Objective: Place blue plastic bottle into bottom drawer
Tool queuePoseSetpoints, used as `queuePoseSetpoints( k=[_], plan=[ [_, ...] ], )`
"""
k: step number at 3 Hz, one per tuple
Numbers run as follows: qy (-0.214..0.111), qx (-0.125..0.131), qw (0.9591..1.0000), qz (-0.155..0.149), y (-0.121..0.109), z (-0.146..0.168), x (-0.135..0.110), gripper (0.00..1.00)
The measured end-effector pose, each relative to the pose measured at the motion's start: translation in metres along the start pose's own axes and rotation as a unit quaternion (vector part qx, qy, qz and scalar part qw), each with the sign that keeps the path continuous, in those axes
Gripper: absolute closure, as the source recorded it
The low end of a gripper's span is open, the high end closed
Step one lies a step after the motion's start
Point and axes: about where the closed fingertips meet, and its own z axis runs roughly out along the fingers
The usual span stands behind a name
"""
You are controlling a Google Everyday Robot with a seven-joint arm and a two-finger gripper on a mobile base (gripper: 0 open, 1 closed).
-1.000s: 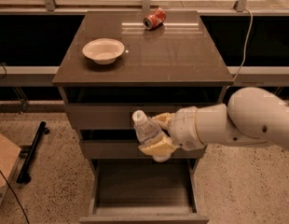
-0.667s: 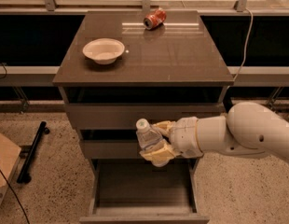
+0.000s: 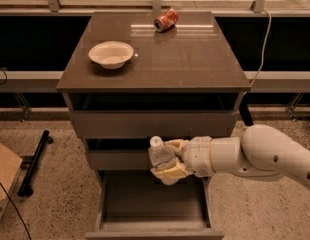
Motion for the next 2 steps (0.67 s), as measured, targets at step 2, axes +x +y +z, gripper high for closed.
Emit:
queuePoseSetpoints(
  k=[2],
  plan=[
    [-0.016, -0.012, 0.9989, -0.041, 0.005, 0.047, 0.034, 1.00]
  ],
)
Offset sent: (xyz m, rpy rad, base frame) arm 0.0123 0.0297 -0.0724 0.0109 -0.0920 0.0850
